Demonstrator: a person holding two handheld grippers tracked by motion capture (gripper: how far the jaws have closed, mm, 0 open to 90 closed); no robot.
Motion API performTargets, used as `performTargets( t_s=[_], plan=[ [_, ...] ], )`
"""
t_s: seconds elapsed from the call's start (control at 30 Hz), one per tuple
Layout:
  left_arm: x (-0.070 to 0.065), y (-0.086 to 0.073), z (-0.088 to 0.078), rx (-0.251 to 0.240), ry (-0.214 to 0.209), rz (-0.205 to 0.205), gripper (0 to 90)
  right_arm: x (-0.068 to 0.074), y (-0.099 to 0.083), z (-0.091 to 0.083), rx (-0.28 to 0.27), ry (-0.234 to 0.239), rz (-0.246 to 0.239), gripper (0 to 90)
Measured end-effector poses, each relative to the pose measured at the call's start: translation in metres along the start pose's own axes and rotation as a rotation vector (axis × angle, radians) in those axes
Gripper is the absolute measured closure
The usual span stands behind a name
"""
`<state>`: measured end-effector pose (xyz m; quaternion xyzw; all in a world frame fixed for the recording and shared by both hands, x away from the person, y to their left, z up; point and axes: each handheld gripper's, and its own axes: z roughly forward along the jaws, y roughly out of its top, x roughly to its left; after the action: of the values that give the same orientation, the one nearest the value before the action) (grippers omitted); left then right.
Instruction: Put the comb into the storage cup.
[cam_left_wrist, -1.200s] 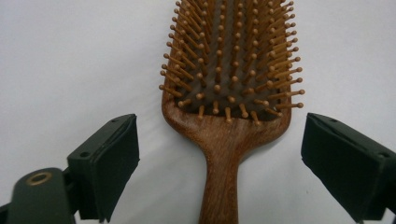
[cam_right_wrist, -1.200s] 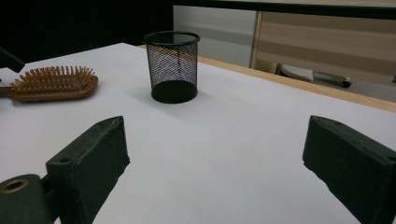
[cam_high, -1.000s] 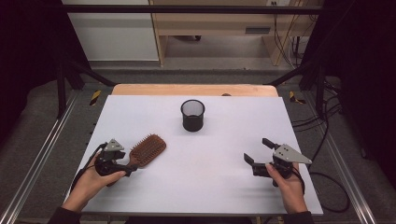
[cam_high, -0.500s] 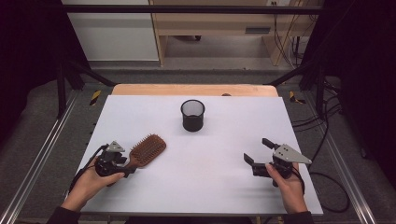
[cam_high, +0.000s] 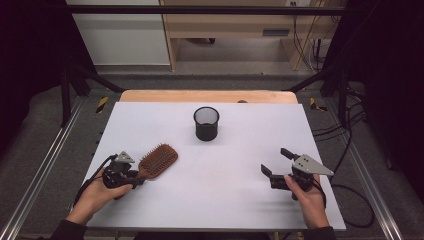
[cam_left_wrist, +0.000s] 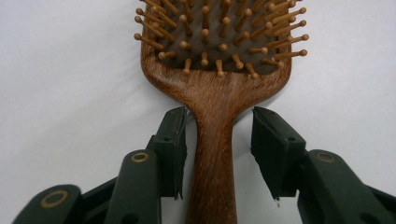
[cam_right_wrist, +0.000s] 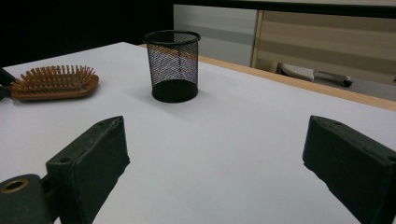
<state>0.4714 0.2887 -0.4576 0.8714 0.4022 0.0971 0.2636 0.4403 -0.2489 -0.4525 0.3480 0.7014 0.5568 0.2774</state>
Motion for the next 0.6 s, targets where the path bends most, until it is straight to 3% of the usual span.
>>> performTargets(
  t_s=[0.2,0.4,0.6],
  plan=[
    [-0.0005,0.0017,0.0002,0.017,0.008,0.004,60.1,0.0002,-0.0001,0.0003,0.002,0.001,-0.002,6.7],
    [-0.0029,0.0041,-0.0001,0.054,0.029,0.047,65.5,0.0005,0.0000,0.0004,0.001,0.002,-0.001,6.7],
    [-0.0064,0.0074,0.0012,0.077,0.046,0.061,71.4,0.0012,-0.0003,0.0010,0.003,0.005,0.001,6.7]
  ],
)
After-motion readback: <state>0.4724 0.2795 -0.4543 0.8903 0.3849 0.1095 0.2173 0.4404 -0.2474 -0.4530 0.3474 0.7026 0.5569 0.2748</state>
